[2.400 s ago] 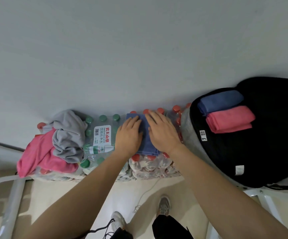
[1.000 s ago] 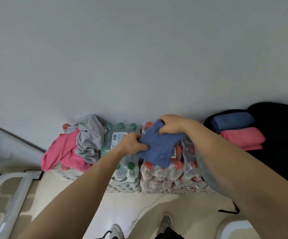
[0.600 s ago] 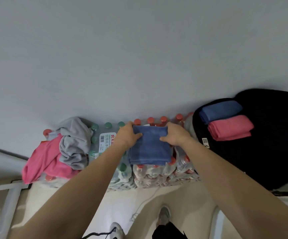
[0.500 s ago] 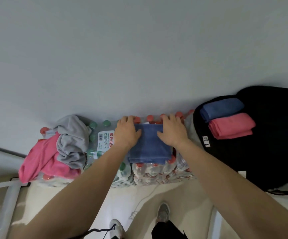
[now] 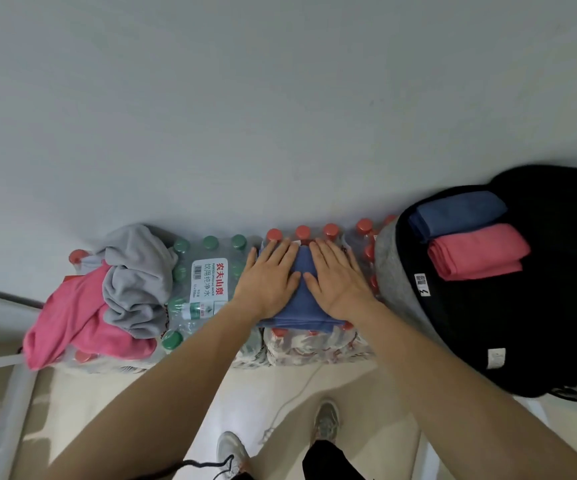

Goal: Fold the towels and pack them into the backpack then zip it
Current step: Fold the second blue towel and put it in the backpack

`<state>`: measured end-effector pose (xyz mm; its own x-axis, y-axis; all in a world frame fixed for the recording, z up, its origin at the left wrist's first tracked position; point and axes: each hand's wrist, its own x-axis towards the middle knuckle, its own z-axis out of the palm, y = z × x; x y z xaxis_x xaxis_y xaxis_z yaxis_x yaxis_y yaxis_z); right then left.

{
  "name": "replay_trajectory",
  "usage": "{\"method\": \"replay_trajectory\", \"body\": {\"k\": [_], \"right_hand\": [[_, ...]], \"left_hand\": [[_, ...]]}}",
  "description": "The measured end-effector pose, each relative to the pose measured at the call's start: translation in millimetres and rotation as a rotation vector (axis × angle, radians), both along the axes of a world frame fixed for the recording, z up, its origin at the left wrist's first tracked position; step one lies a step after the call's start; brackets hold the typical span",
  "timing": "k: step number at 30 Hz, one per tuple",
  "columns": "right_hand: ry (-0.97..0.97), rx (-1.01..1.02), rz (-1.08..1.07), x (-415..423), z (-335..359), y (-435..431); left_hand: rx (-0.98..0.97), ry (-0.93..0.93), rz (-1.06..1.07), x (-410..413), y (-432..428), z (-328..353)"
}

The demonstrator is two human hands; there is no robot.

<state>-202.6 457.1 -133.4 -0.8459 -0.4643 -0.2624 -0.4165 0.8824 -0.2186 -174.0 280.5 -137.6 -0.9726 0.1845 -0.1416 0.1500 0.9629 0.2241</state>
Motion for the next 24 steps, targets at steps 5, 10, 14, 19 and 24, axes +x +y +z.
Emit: {"method": "replay_trajectory", "body": {"k": [5, 10, 14, 19, 24], "right_hand": [[-0.183, -0.134, -0.020, -37, 28, 11], [-0.180, 0.031, 0.037, -53, 47, 11], [-0.219, -0.089, -0.137, -48, 49, 14], [-0.389, -0.504, -0.458, -32, 51, 12], [-0.576, -0.716, -0.645, -23, 63, 6]], "left_hand": [[0.162, -0.109, 0.119, -26, -28, 29], [0.086, -0.280, 0.192, -36, -35, 49], [0.194, -0.273, 0.337, -29, -38, 60], [0.698, -0.282, 0.619, -18, -29, 71], [0.850, -0.290, 0.717, -14, -27, 73]]}}
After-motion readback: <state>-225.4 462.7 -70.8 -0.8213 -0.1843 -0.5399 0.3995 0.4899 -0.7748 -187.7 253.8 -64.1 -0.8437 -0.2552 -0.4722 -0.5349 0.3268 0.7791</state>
